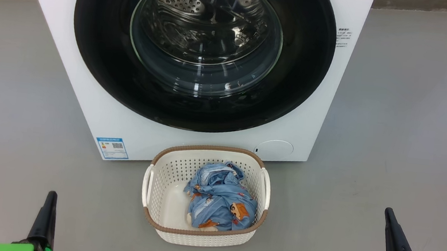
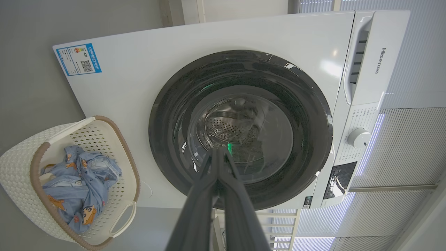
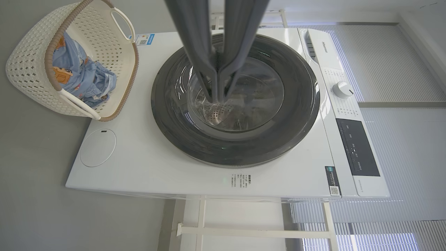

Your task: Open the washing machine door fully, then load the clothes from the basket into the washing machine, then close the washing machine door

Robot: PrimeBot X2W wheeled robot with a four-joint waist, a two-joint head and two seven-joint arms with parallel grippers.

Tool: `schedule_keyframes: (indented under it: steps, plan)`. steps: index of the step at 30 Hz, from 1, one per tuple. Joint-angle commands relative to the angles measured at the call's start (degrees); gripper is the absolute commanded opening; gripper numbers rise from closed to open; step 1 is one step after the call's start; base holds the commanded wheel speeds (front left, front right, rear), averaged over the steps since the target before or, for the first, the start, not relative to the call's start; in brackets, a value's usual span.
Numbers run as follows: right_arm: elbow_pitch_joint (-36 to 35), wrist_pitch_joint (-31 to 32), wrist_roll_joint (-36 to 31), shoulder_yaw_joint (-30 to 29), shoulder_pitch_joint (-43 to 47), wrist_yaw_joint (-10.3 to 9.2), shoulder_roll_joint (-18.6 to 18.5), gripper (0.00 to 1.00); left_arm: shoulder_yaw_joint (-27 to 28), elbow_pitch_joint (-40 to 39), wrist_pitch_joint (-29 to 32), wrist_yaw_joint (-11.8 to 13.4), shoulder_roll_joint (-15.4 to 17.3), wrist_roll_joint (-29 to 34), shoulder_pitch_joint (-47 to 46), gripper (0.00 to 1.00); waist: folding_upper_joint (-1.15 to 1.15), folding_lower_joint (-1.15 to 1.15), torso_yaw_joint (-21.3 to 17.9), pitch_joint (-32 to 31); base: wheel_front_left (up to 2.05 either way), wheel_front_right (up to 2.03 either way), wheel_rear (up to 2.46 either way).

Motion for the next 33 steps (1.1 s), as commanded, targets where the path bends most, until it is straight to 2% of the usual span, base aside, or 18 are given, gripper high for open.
schedule_keyframes:
  steps: [1, 33]
  plan:
    - [-1.4, 0.4, 0.3, 1.6, -2.3, -0.08, -0.3, 0.0, 1.8, -1.0, 0.2, -0.2, 0.9, 0.2, -2.3, 0.0, 0.0, 0.0, 0.0, 0.0, 0.0, 0.0, 0.0]
    - [-1.4, 0.4, 0.3, 1.6, -2.3, -0.08, -0.3, 0.0, 1.8, -1.0, 0.2, -0.2, 0.9, 0.2, -2.3, 0.0, 0.0, 0.0, 0.0, 0.0, 0.0, 0.0, 0.0]
